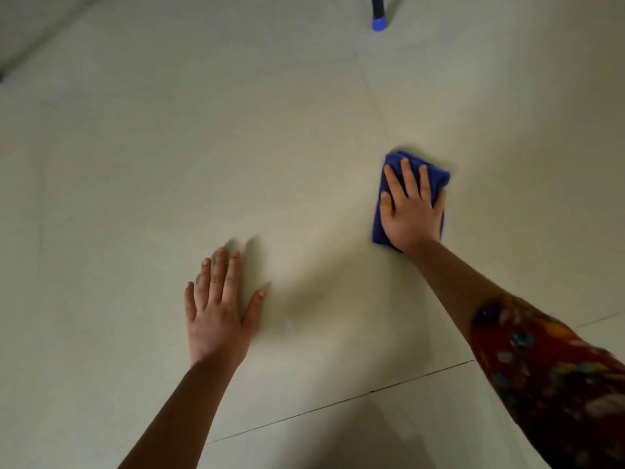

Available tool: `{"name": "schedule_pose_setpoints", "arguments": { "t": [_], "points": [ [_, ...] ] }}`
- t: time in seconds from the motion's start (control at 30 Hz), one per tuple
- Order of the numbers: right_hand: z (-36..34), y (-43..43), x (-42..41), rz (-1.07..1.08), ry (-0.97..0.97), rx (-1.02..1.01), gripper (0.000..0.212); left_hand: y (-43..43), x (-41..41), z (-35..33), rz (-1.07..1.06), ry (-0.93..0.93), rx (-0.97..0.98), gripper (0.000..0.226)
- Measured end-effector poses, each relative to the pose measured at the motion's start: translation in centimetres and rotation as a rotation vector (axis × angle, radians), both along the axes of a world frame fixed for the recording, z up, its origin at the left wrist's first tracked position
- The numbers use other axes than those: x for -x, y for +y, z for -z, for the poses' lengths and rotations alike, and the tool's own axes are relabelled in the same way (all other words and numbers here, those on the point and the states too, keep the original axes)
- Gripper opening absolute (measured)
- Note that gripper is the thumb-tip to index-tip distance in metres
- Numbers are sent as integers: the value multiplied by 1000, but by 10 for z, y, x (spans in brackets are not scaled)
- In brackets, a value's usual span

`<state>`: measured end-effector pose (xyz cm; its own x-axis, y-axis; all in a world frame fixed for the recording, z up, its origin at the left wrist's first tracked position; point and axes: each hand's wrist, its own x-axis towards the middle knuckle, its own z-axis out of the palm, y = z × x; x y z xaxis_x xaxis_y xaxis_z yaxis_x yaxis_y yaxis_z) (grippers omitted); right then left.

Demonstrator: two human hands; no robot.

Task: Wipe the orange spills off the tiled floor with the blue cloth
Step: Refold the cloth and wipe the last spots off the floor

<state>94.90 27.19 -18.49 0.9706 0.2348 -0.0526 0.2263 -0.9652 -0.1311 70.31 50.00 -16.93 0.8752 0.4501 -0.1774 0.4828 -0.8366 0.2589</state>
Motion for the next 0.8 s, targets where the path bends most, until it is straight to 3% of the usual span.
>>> {"name": "schedule_pose_setpoints", "arguments": {
  "t": [0.1,0.2,0.27,0.33,0.4,0.53,0.67,0.8],
  "points": [
    [1,66,15,-163,-6,6,53,-6,5,1,-60,-38,19,75],
    [6,75,94,-641,-57,16,52,-4,10,2,-101,-61,18,73],
    [7,41,121,-826,-52,23,52,2,18,5,-130,-70,31,71],
    [4,17,102,-779,-68,36,52,8,32,7,-160,-65,26,70],
    [0,21,70,-591,-50,38,51,10,49,8,-163,-51,4,68],
    [-3,101,38,-398,3,17,50,8,80,5,-221,-52,1,66],
    [1,176,88,-575,19,-5,51,12,98,2,-353,-56,14,67],
    [5,163,154,-951,-17,-64,50,20,118,0,-458,-57,9,68]
  ]
}}
